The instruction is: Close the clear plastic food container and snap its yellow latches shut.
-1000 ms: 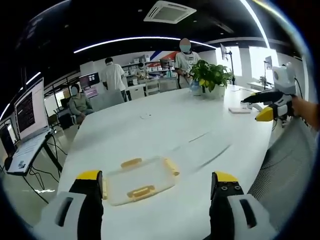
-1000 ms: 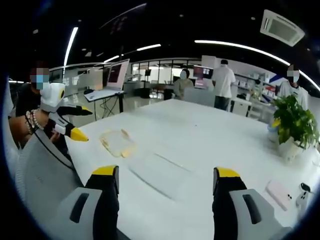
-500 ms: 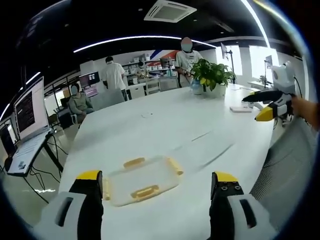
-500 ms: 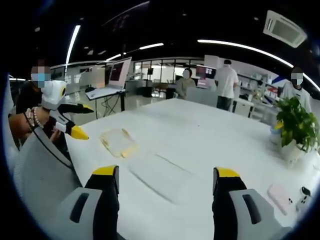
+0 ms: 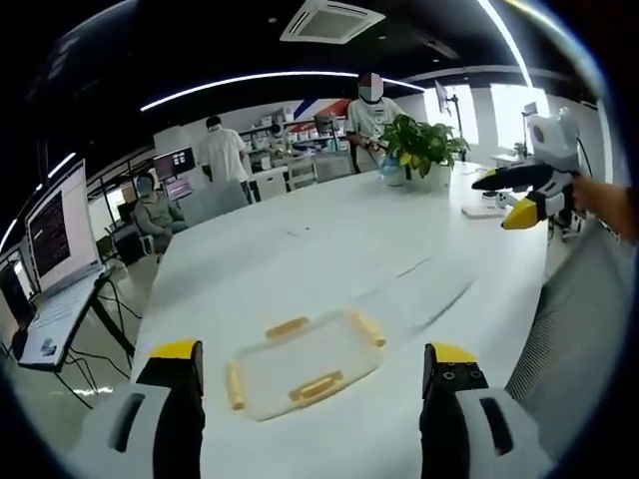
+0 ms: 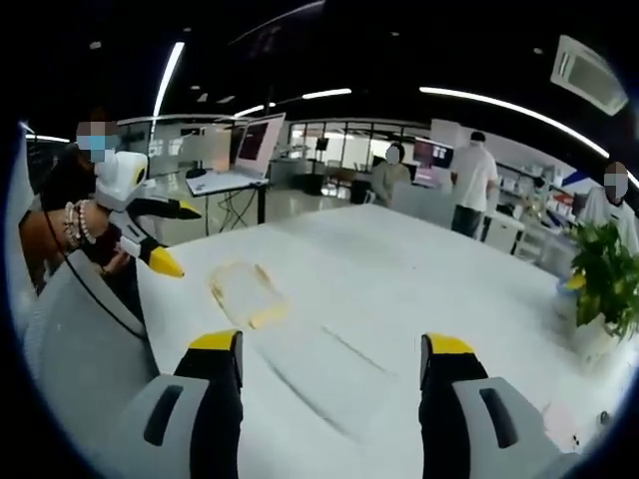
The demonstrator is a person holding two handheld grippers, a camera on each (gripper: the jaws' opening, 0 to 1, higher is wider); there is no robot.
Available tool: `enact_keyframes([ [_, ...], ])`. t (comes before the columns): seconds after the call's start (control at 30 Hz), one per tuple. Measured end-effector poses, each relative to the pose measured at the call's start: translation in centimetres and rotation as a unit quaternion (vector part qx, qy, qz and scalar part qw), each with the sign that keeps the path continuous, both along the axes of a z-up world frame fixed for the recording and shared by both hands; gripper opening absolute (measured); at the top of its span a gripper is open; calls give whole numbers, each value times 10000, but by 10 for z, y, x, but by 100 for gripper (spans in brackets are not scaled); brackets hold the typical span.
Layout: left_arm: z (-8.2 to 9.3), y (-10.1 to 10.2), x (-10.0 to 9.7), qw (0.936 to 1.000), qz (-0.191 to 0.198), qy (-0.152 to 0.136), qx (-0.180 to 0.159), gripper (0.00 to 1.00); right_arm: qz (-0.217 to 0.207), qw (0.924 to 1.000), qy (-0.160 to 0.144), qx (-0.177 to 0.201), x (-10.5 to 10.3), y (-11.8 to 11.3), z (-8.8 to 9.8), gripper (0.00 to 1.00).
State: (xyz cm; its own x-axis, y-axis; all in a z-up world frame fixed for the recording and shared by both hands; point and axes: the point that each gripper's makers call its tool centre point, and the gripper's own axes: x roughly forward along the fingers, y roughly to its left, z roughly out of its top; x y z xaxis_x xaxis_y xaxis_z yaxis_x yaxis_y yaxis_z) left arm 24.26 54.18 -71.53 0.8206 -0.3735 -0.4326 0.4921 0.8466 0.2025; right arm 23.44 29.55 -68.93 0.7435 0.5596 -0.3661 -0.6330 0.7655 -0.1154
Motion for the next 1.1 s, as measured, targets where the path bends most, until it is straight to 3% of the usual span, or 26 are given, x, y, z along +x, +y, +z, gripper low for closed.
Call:
enact_keyframes([
  [0.7,-13,24,23,9967,-508,262,572,86,635,9978,-55,-209,23,49,-1,65],
  [1.1,-22,31,35,9936,-764,412,716,83,876,9955,-8,-370,34,71,-7,65],
])
